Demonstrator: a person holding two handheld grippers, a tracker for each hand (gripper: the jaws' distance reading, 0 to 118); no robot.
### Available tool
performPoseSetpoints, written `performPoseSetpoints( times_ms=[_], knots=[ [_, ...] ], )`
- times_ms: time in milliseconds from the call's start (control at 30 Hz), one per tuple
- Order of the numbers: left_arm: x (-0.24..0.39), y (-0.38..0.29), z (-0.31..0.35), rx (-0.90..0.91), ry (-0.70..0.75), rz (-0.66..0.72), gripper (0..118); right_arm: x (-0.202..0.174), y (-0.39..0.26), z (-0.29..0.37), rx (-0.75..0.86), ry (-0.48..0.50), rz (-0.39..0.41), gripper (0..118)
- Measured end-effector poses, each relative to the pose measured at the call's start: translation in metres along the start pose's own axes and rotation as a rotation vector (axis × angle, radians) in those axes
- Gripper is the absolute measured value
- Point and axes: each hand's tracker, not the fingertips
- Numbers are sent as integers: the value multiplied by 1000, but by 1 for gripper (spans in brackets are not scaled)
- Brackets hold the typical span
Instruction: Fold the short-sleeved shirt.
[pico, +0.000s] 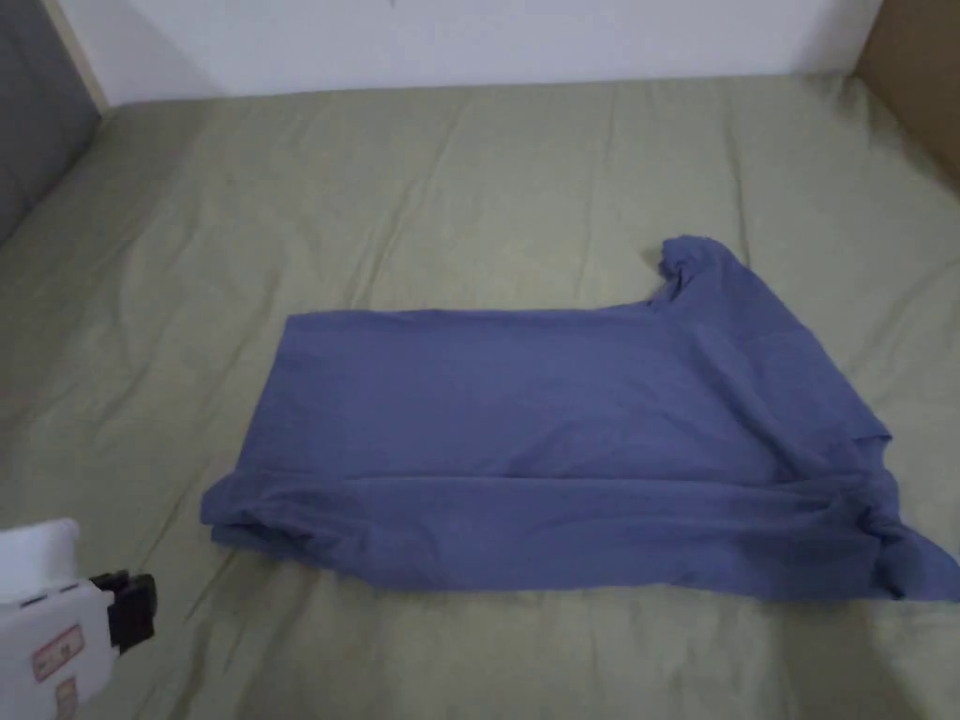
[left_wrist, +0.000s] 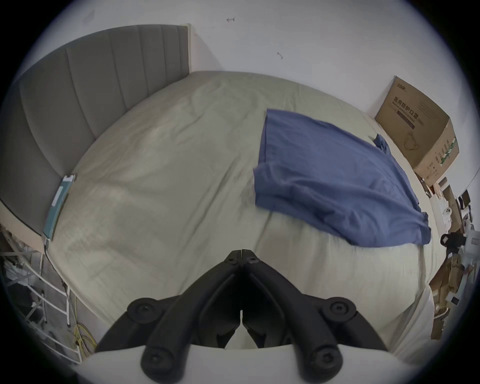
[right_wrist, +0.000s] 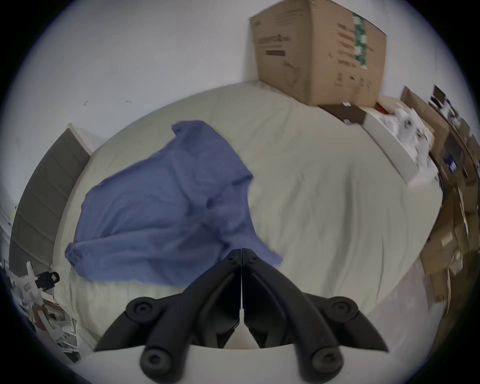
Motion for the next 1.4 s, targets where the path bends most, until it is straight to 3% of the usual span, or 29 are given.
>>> performPoseSetpoints(
  times_ms=[100, 133, 233, 267, 467, 500, 533, 567, 600, 700, 733, 800, 933, 1000, 1067, 1100, 1133, 1167, 1200, 1233, 1400],
  knots=[
    [1, -9, -13, -29, -20, -4, 0, 6, -22, -9, -61, 34, -35, 0],
    [1, -8, -20, -32, -25, -8, 9, 6, -27, -13, -80, 28, -39, 0],
    [11, 3, -37, -13, -31, -20, 91, 4, -36, -18, -107, 44, -55, 0],
    [13, 8, -44, -15, -27, -21, 98, 3, -38, -19, -112, 58, -59, 0],
    [29, 31, -111, -82, 34, -98, 84, -5, -35, -22, -114, 63, -52, 0],
    [30, 30, -120, -95, 36, -113, 68, -5, -34, -23, -115, 62, -54, 0],
    [37, 31, -116, -86, 45, -114, 42, -5, -33, -23, -115, 61, -54, 0],
    [34, 34, -108, -54, 30, -82, 26, -5, -32, -25, -116, 60, -51, 0],
    [30, 36, -105, -24, 6, -60, 17, -6, -32, -26, -115, 50, -48, 5],
    [37, 40, -104, -39, 43, -167, 9, -6, -26, -33, -106, 51, -37, 78],
    [39, 41, -105, -46, 63, -196, 8, -7, -23, -36, -104, 50, -38, 93],
    [48, 44, -99, -54, 77, -258, 8, -7, -15, -47, -111, 43, -29, 93],
    [38, 46, -76, -23, 19, -172, 8, 3, -5, -95, -129, -72, -6, 90],
    [30, 49, -67, -16, -7, -139, 8, 3, -4, -118, -211, -31, -51, 88],
    [33, 54, -57, -13, -13, -139, 7, -7, -1, -118, -204, -83, -18, 55],
    [33, 54, -52, -7, -14, -142, 7, -12, 1, -110, -186, -72, 32, 25],
    [34, 54, -47, 9, -29, -148, 7, -15, 3, -104, -155, -66, 59, 9],
    [34, 55, -42, 10, -31, -149, 7, -15, 4, -98, -145, -56, 65, 9],
    [34, 59, -45, 16, -31, -153, 7, -11, 6, -95, -164, 33, 18, 9],
    [34, 58, -42, 21, -28, -157, 7, -13, 6, -87, -169, -21, 3, 9],
    [23, 41, -25, 16, -38, -151, 7, 4, 4, -56, -149, 34, -34, 9]
  ],
)
